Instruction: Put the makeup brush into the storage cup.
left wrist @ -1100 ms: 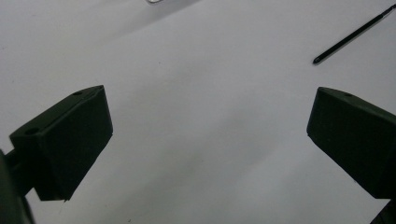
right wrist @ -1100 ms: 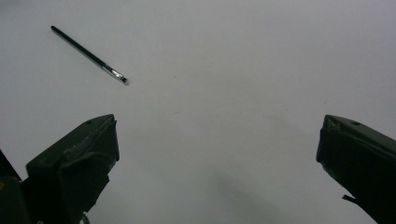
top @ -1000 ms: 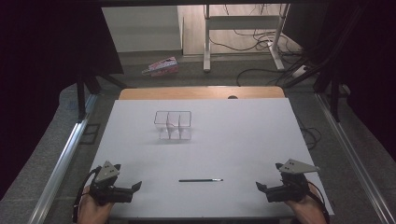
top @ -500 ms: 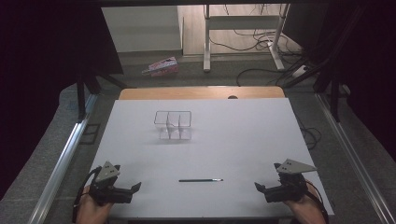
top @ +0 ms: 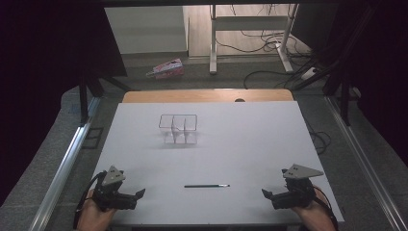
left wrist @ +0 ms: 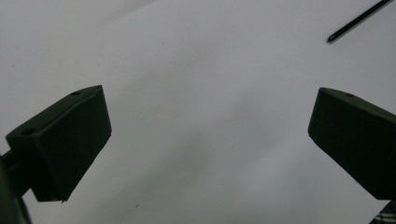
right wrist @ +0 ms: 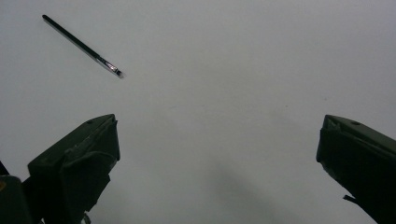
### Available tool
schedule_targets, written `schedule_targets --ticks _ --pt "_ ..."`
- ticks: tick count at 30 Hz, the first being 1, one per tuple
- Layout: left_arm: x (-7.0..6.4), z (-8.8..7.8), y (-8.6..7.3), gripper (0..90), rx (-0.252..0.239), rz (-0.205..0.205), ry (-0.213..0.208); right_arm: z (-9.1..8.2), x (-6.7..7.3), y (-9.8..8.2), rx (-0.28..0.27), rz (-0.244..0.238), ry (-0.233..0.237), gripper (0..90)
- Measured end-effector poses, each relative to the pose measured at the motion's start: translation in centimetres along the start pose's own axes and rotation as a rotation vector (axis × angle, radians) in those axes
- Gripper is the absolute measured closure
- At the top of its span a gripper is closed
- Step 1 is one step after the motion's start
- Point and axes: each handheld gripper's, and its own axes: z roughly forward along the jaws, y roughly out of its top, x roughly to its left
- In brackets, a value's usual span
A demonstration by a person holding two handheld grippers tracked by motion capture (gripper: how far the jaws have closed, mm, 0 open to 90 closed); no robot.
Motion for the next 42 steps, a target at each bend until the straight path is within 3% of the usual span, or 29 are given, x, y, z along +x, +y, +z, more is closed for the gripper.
schedule_targets --ticks 8,21,33,42 --pt "0.1 -0.1 0.8 0.0 0.02 0.028 0.001 0.1 -0.1 -0.1 0.017 0.0 -0.004 0.0" --pt "0.1 0.1 2.0 0.0 0.103 0.101 -0.009 0.4 0.0 -0.1 0.052 -0.004 -0.003 0.0" --pt "0.0 0.2 3.6 0.0 0.167 0.176 -0.011 0.5 0.1 -0.1 0.058 -0.004 -0.004 0.0" --pt "-0.5 0.7 4.9 0.0 0.207 0.205 -0.012 0.6 0.0 -0.1 0.06 -0.003 0.0 0.0"
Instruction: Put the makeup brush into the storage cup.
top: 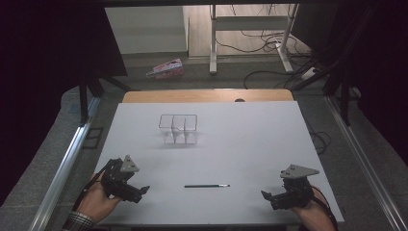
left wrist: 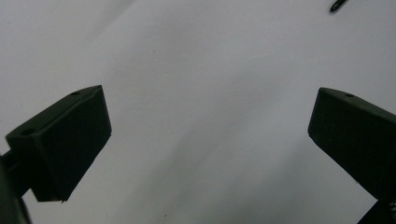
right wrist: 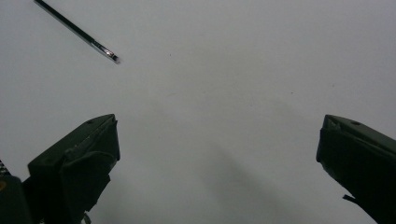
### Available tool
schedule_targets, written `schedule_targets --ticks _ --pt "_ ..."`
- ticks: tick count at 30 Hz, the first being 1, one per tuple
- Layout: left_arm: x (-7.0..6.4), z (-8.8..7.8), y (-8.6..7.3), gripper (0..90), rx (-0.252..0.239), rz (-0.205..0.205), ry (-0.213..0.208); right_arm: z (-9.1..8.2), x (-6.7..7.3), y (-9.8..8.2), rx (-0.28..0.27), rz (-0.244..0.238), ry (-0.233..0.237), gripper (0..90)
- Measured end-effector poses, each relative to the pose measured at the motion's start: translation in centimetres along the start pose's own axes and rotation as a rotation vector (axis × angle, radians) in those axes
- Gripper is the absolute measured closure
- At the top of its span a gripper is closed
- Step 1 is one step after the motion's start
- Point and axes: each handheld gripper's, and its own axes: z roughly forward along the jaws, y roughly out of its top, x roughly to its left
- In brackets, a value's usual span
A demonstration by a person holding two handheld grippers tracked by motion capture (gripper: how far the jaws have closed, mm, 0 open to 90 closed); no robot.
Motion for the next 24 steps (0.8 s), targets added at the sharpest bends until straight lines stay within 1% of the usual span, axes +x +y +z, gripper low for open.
schedule_targets --ticks 3,8,10,14,16,24 --pt "-0.3 0.2 0.7 0.0 0.008 0.022 -0.01 0.0 0.0 0.0 0.001 0.0 0.001 0.0" --pt "-0.5 0.5 1.2 0.0 0.01 0.028 -0.023 0.0 0.0 0.0 0.0 0.001 0.002 0.0" --pt "-0.6 0.7 1.5 0.0 0.012 0.032 -0.02 0.1 0.0 0.0 0.001 0.001 0.003 0.0" --pt "-0.8 0.9 2.0 0.0 0.004 0.038 -0.038 0.1 0.0 0.0 0.001 0.0 0.004 0.0" --pt "-1.0 1.1 2.6 0.0 0.002 0.047 -0.051 0.1 0.0 0.0 0.003 -0.001 0.005 0.0" --pt "-1.7 1.7 3.9 0.0 -0.003 0.073 -0.072 0.1 0.0 0.0 0.0 0.0 0.006 0.0"
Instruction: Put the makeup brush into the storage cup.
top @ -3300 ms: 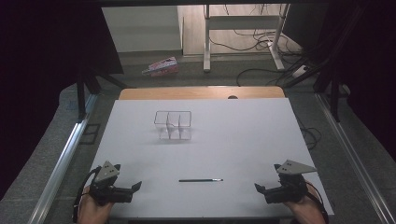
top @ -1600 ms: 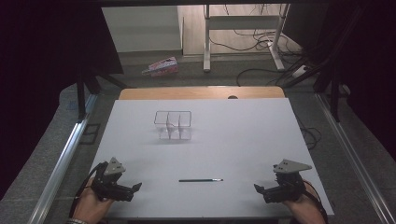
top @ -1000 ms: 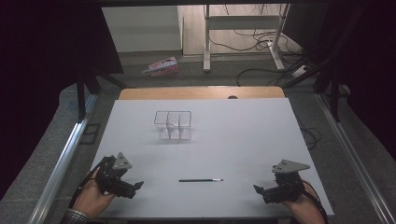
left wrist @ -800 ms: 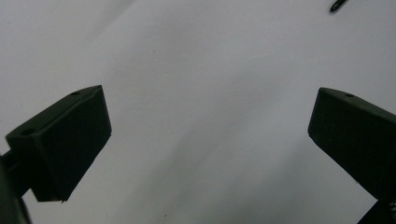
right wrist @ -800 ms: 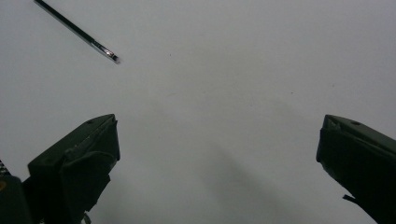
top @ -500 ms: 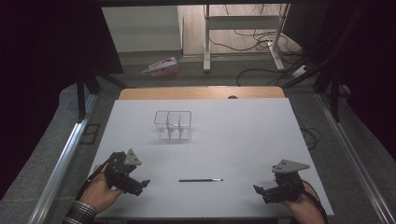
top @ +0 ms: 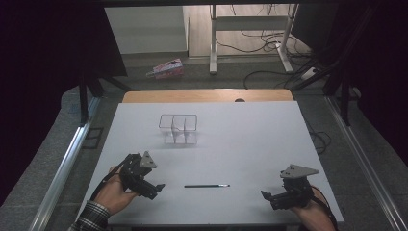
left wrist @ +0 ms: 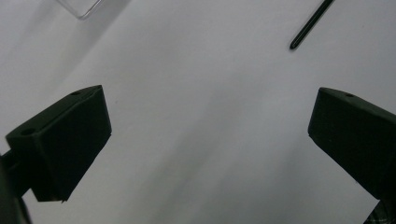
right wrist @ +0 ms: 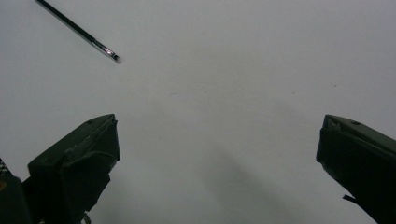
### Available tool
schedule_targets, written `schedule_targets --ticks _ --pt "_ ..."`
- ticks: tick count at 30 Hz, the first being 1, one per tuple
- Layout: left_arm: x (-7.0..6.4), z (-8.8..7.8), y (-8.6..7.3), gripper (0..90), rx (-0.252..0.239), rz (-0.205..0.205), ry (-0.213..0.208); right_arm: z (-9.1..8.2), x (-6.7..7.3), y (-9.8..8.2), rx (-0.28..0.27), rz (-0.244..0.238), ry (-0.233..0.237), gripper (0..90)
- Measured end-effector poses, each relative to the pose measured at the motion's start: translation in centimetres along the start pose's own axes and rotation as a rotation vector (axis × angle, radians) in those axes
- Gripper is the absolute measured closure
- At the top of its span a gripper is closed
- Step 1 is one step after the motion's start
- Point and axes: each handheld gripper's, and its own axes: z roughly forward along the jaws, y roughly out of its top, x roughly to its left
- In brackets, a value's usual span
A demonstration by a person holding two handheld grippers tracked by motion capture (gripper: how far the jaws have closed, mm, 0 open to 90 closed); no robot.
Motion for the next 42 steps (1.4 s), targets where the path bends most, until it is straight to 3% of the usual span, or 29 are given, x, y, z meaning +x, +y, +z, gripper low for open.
schedule_targets --ticks 16,22,42 --pt "-1.1 1.5 2.9 0.0 -0.018 0.051 -0.03 0.0 0.1 0.0 0.001 -0.011 -0.009 0.0" --pt "-1.6 2.4 4.2 0.0 -0.004 0.09 -0.044 0.0 0.1 0.0 0.003 -0.008 -0.01 0.0" --pt "-3.2 4.6 6.9 0.1 0.014 0.166 -0.09 0.0 0.0 0.0 0.001 0.0 -0.004 0.0"
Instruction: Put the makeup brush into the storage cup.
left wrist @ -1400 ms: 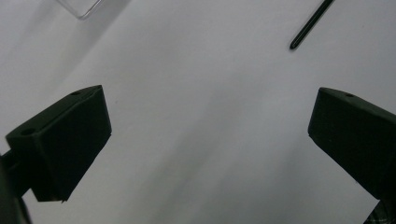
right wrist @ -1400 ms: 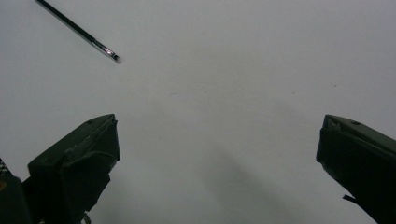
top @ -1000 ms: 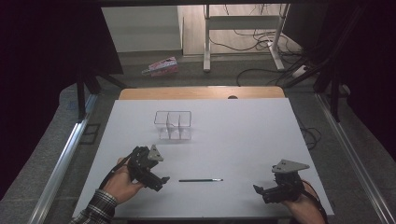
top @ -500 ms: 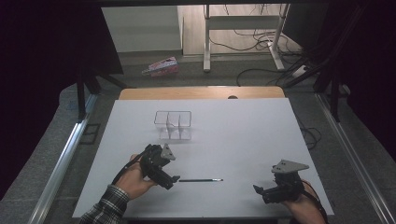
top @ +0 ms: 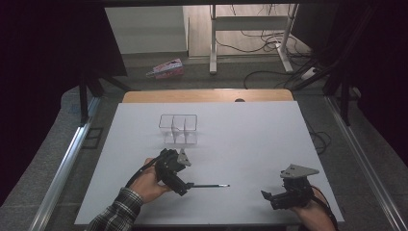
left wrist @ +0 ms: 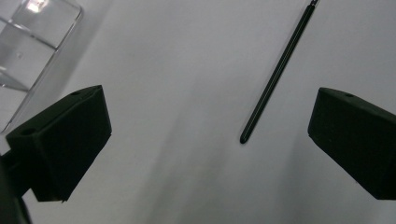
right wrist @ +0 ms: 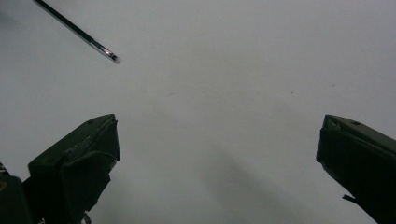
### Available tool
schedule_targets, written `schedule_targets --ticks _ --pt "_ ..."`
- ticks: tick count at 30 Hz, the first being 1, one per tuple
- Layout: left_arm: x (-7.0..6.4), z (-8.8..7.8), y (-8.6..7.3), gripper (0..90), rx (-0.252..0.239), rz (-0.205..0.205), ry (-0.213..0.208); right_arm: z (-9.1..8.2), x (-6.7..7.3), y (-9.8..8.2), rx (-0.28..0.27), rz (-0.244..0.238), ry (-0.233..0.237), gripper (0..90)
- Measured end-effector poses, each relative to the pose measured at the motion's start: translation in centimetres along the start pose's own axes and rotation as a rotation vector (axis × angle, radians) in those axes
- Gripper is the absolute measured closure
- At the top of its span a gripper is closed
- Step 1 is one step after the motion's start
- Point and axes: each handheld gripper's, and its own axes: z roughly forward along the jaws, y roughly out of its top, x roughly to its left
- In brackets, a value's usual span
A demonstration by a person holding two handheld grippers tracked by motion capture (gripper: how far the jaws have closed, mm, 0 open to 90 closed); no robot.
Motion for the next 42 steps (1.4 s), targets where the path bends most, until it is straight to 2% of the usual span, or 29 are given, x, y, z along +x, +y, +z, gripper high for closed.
schedule_targets --ticks 10,22,35,40,42 --pt "-0.6 0.9 1.6 1.4 0.016 0.042 -0.028 0.0 0.0 0.0 0.001 0.002 0.003 0.0" --pt "-1.5 1.6 3.1 4.9 0.023 0.078 -0.04 0.0 0.0 0.0 0.002 0.001 0.006 0.0" --pt "-1.8 3.6 2.1 13.7 0.071 0.095 -0.077 0.1 0.0 0.0 0.004 0.0 0.01 0.0" --pt "-1.9 4.1 1.7 19.1 0.077 0.094 -0.091 0.1 0.0 0.0 0.007 -0.002 0.012 0.0" --pt "-1.9 4.2 1.6 24.7 0.078 0.094 -0.097 0.1 0.0 0.0 0.008 -0.004 0.013 0.0"
